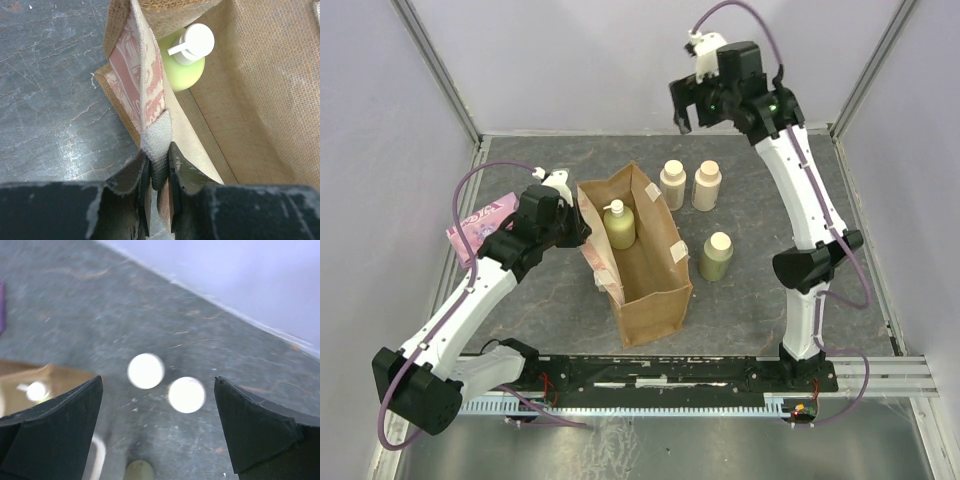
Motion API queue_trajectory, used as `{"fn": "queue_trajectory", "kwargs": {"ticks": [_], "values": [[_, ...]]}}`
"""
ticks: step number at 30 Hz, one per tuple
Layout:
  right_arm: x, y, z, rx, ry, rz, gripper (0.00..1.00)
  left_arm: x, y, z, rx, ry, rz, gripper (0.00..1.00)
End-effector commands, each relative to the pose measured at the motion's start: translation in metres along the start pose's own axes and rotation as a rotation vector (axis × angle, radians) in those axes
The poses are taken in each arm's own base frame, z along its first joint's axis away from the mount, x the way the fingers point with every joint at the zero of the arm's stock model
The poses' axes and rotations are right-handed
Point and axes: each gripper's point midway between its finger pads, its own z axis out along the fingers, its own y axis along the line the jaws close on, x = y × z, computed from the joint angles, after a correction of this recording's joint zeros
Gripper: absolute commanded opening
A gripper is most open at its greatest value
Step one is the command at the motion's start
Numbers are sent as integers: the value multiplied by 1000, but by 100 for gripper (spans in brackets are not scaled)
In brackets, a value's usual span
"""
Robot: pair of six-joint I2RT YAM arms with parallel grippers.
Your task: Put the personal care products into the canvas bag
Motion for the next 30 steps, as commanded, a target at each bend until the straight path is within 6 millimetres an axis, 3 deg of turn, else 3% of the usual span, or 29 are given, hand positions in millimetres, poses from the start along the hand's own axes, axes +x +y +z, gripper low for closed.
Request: {"fn": "queue_trajectory", "kwargs": {"ticks": [1,5,14,19,30], "values": [[28,-48,-4,197,143,102,100,-4,-1,0,7,-11,44,16],[64,-65,15,259,236,126,100,-6,-1,-1,6,-15,42,15],[115,-84,50,301,348,120,100,-12,-2,-2,2,-22,52,16],[130,-92,64,282,359,152,100,-15,-3,-2,-1,-28,53,15],[166,-87,92,224,459,169,100,-19,-2,6,-17,-15,71,16]]}}
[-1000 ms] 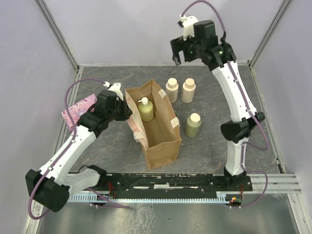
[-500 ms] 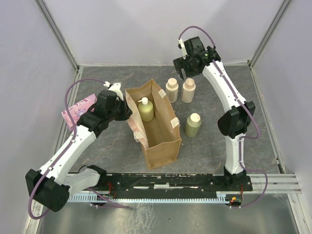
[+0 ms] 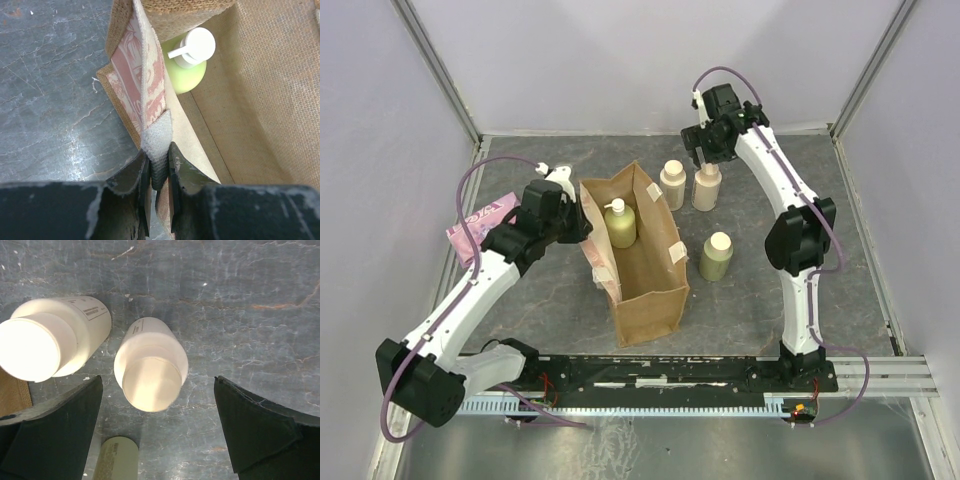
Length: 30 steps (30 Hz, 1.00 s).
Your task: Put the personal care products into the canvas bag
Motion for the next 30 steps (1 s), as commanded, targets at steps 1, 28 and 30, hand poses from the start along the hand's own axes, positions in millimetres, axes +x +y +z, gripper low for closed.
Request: {"fn": "queue_trajectory", "kwargs": {"ticks": [1,28,30], "values": [[-1,10,12,-36,9,2,100,-13,-2,2,-2,-20,59,15],[47,3,77,-23,181,-70,100,-14,-4,13,-4,-15,20,15],[50,2,81,-29,188,-74,100,-14,-4,12,-3,-17,16,15]]}}
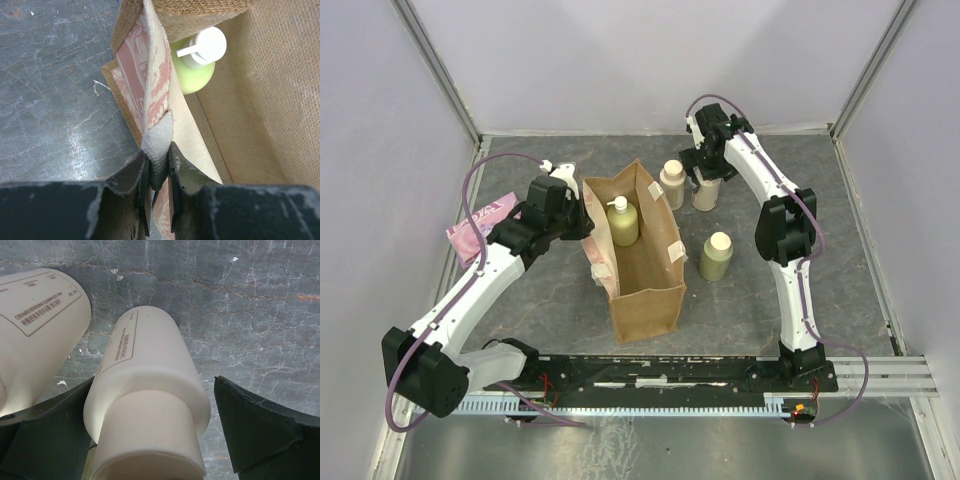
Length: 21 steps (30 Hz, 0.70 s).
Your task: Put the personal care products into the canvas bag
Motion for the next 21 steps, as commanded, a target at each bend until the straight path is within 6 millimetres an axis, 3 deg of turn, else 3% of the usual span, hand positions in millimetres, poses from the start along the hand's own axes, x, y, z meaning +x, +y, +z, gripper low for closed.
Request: {"fn": "queue_trajectory", "kwargs": {"ticks": [1,7,15,21], "values": [[-6,-5,9,2,-14,-26,99,-13,-4,-1,5,-39,13,15],[-4,-4,13,-28,-11,-40,87,-15,-4,-1,4,-42,4,15],[-1,-1,12,-60,-9,-67,39,-15,-5,0,6,-41,-7,15],[1,-8,3,-40,-14,-69,18,-16,-7,1,13,-40,-10,15]]}}
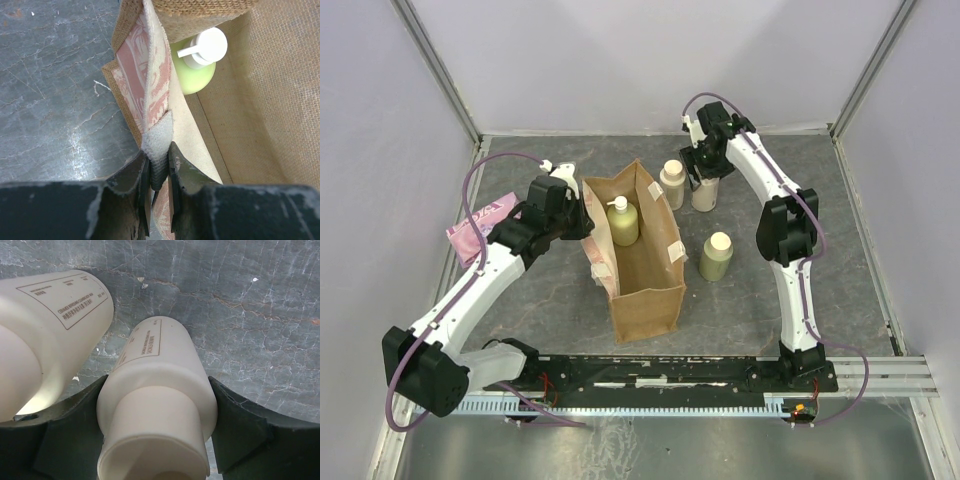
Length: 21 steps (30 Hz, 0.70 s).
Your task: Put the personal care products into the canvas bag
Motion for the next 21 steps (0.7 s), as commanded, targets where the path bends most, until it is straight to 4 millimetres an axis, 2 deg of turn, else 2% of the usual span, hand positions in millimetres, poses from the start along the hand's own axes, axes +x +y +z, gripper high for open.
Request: {"fn": "queue_trajectory", "kwargs": {"ticks": [1,6,9,11,17,21], "values": [[7,-17,-2,59,14,-17,16,-15,-9,0,24,-35,-10,15],[-2,-24,-26,94,-29,-18,9,-15,-10,1,28,-33,-5,15],[-11,-28,-48,116,-67,-15,0,-15,-10,1,30,-31,0,15],[-18,-32,-66,136,-105,-6,0,-15,-10,1,33,-30,3,15],[-54,-39,-137,188,-285,4,0,-14,-12,4,44,-22,20,15],[-89,-31,-196,151,-489,17,0,-14,-14,7,55,-12,35,15]]}}
